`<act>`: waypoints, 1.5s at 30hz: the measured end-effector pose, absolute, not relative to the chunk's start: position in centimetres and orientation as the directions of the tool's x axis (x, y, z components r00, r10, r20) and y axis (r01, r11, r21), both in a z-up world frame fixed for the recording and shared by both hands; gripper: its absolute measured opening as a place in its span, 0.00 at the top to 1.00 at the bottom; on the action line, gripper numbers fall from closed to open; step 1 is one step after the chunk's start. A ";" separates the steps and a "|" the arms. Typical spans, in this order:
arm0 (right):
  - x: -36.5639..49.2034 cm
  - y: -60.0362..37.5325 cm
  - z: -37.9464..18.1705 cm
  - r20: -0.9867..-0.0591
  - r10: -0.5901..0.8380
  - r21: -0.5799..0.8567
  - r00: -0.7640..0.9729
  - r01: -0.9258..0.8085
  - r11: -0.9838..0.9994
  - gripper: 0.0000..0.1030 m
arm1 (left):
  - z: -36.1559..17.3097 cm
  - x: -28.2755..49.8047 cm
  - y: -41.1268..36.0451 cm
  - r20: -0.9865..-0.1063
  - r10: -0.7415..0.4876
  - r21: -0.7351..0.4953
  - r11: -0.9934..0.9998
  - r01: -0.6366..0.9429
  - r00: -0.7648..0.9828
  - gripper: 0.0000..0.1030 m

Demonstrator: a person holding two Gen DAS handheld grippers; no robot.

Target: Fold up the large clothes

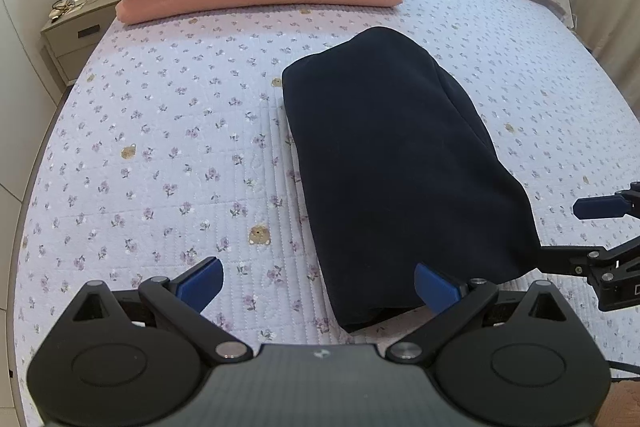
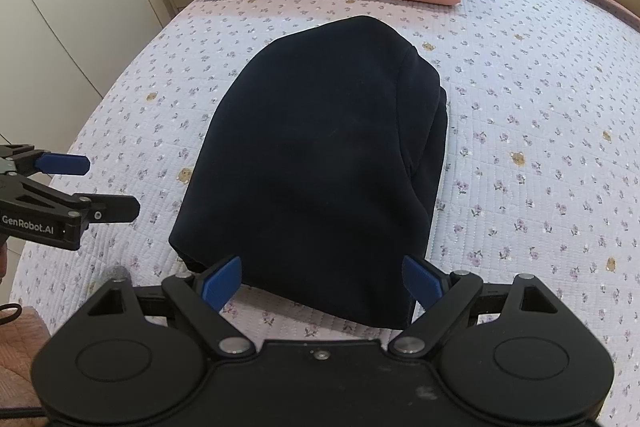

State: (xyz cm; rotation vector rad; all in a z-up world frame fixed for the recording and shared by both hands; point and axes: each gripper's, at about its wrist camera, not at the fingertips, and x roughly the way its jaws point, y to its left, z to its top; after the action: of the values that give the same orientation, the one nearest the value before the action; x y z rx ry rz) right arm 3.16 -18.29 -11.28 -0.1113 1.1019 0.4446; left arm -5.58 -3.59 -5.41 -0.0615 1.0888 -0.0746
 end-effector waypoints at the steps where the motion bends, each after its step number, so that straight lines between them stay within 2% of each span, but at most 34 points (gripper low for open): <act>1: 3.2 -18.3 -11.3 -0.880 0.292 0.130 0.374 -0.401 0.907 0.00 | -5.4 -5.6 -3.7 -0.882 -0.091 -0.086 0.996 0.033 0.463 0.00; 45: 3.1 -18.0 -11.7 -0.888 0.320 0.162 0.329 -0.427 0.890 0.00 | -6.2 -5.4 -4.6 -0.902 -0.086 -0.064 0.996 0.065 0.423 0.00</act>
State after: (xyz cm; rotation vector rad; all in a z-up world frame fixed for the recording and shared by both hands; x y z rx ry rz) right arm 3.14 -18.03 -11.73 -0.1074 1.1348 0.4893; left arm -5.42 -4.58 -6.19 -0.0205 1.1304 -0.0943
